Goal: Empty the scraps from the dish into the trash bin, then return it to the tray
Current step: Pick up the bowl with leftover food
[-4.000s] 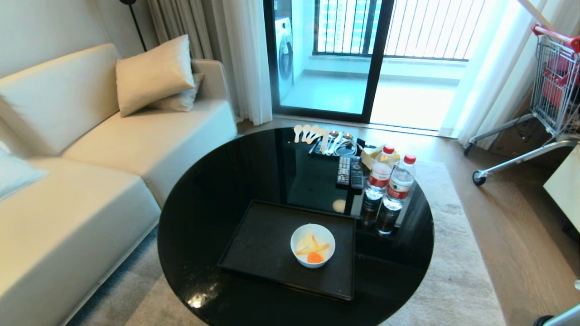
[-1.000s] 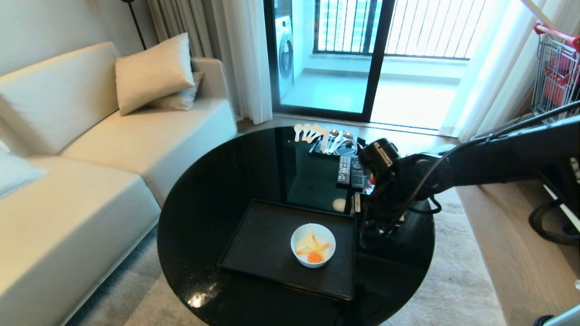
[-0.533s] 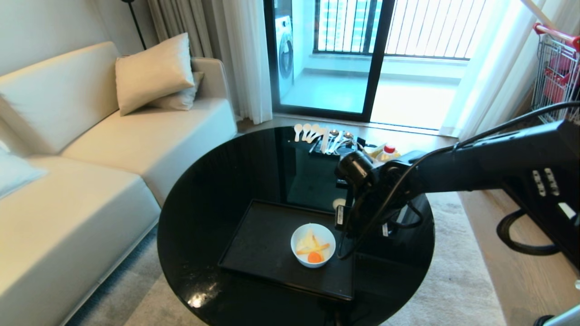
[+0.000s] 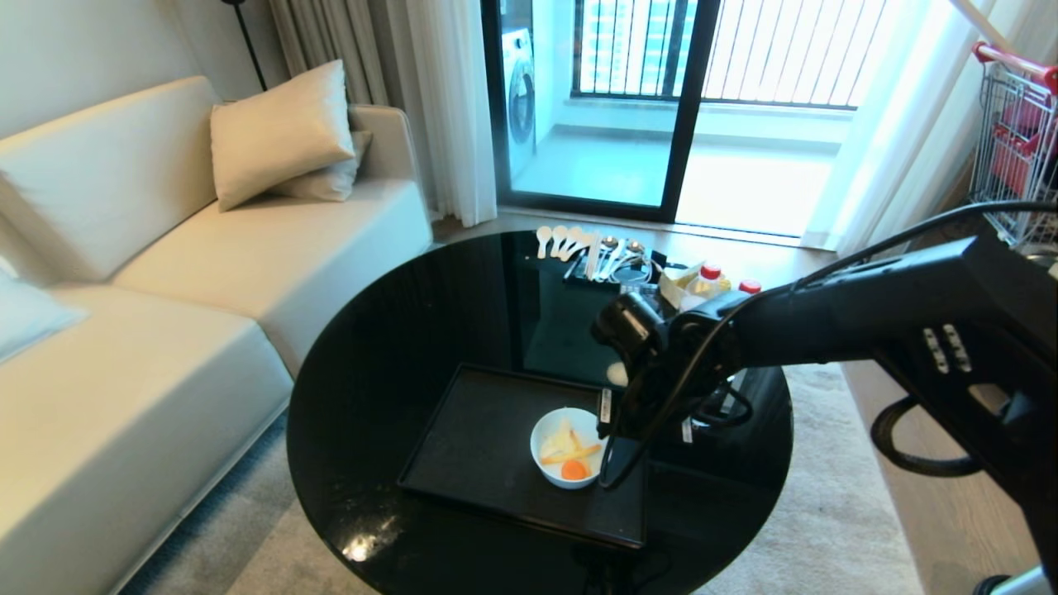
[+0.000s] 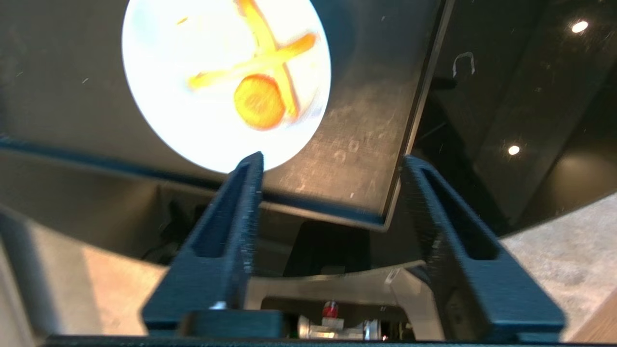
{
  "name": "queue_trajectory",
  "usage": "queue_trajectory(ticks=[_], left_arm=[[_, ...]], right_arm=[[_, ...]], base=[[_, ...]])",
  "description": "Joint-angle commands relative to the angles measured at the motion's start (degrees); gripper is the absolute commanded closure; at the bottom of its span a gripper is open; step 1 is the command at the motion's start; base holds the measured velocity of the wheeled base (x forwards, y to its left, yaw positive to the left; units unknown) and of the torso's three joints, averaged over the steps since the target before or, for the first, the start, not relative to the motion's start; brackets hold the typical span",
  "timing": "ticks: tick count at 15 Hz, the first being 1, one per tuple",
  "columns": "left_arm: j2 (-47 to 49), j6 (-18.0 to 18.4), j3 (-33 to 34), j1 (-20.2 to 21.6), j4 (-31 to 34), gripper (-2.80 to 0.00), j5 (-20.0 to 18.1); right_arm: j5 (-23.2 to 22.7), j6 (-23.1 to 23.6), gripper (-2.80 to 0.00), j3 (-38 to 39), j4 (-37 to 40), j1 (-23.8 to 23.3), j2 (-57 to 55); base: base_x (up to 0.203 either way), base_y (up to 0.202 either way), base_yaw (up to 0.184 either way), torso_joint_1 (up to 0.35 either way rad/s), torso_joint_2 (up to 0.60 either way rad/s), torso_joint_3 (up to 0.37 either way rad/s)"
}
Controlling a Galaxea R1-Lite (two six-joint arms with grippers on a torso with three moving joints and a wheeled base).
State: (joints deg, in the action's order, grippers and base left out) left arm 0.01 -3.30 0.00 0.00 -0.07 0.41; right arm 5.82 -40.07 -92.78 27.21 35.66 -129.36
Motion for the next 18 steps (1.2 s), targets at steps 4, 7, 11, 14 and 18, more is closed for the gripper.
queue_trajectory(ticks=[4,7,11,14,18], left_arm=[[-0.01,-0.04,0.00,0.00,-0.01,0.00,0.02],[-0.01,-0.04,0.00,0.00,-0.01,0.00,0.02],[-0.01,-0.04,0.00,0.00,-0.01,0.00,0.02],[-0.01,-0.04,0.00,0.00,-0.01,0.00,0.02],[-0.01,-0.04,0.00,0.00,-0.01,0.00,0.02]], right_arm=[[4.45,-0.27,-2.80,0.05,-7.06,1.33,-3.70],[4.89,-0.27,-2.80,-0.03,-7.95,1.87,-4.72],[8.42,-0.20,-2.80,-0.11,-9.28,2.40,-6.70],[11.19,-0.02,-2.80,-0.10,-10.94,2.40,-8.22],[12.81,0.17,-2.80,-0.29,-11.13,2.40,-9.33]], base=[[0.000,0.000,0.000,0.000,0.00,0.000],[0.000,0.000,0.000,0.000,0.00,0.000],[0.000,0.000,0.000,0.000,0.00,0.000],[0.000,0.000,0.000,0.000,0.00,0.000],[0.000,0.000,0.000,0.000,0.00,0.000]])
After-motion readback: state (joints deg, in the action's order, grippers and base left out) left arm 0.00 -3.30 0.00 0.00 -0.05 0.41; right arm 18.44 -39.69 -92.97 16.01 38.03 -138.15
